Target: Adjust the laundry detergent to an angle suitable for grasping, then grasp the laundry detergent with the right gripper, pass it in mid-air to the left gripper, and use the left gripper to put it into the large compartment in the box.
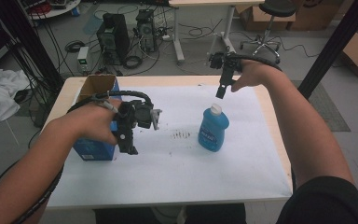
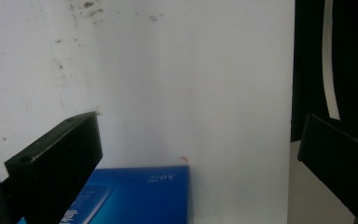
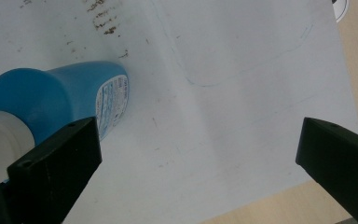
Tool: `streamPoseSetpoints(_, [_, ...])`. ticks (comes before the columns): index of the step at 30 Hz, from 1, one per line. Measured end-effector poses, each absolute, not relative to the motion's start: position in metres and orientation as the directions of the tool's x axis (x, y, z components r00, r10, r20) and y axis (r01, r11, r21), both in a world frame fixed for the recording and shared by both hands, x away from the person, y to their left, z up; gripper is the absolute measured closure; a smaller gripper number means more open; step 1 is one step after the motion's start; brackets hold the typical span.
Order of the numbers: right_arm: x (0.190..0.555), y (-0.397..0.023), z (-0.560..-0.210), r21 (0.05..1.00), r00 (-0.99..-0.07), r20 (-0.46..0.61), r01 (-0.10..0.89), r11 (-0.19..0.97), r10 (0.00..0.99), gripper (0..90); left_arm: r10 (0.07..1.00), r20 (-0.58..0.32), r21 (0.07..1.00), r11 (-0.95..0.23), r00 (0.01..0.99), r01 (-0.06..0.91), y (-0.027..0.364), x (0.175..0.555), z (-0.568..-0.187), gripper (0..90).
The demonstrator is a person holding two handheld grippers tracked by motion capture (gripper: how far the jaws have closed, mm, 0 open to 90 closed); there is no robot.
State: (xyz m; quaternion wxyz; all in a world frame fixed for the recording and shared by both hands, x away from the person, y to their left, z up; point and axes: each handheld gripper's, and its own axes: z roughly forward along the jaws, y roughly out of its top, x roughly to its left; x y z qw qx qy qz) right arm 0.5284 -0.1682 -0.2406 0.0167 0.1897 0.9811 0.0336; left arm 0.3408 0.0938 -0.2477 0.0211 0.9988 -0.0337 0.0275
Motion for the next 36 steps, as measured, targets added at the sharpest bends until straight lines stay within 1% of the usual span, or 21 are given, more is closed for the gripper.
streamPoseSetpoints(4, [0.53, -0.171, -0.238, 0.086, -0.926, -0.021, 0.374, 0.924, 0.377, 0.0, -0.067, 0.054, 0.035, -0.997, 0.996, -0.068, 0.092, 0.341, -0.248, 0.1])
streamPoseSetpoints(8, [0.531, -0.173, -0.238, 0.079, -0.923, -0.027, 0.382, 0.921, 0.385, 0.0, -0.057, 0.058, 0.034, -0.998, 0.997, -0.059, 0.091, 0.34, -0.248, 0.1])
streamPoseSetpoints(14, [0.527, -0.169, -0.237, 0.093, -0.929, -0.029, 0.365, 0.926, 0.369, 0.0, -0.061, 0.056, 0.04, -0.997, 0.997, -0.063, 0.088, 0.333, -0.245, 0.1])
streamPoseSetpoints(22, [0.527, -0.171, -0.236, 0.094, -0.928, -0.034, 0.368, 0.925, 0.372, 0.0, -0.073, 0.068, 0.028, -0.997, 0.995, -0.075, 0.087, 0.335, -0.243, 0.1])
streamPoseSetpoints(23, [0.527, -0.173, -0.235, 0.095, -0.925, -0.033, 0.375, 0.922, 0.38, 0.0, -0.074, 0.071, 0.042, -0.996, 0.995, -0.077, 0.087, 0.336, -0.241, 0.1])
streamPoseSetpoints(29, [0.526, -0.176, -0.237, 0.089, -0.92, -0.031, 0.387, 0.918, 0.391, 0.0, -0.077, 0.069, 0.053, -0.995, 0.995, -0.081, 0.086, 0.336, -0.243, 0.1])
streamPoseSetpoints(33, [0.526, -0.177, -0.239, 0.077, -0.922, -0.032, 0.382, 0.921, 0.385, 0.0, -0.08, 0.065, 0.051, -0.995, 0.995, -0.083, 0.085, 0.336, -0.244, 0.1])
streamPoseSetpoints(36, [0.528, -0.178, -0.239, 0.086, -0.918, -0.036, 0.392, 0.916, 0.396, 0.0, -0.081, 0.066, 0.046, -0.995, 0.995, -0.084, 0.085, 0.339, -0.244, 0.1])
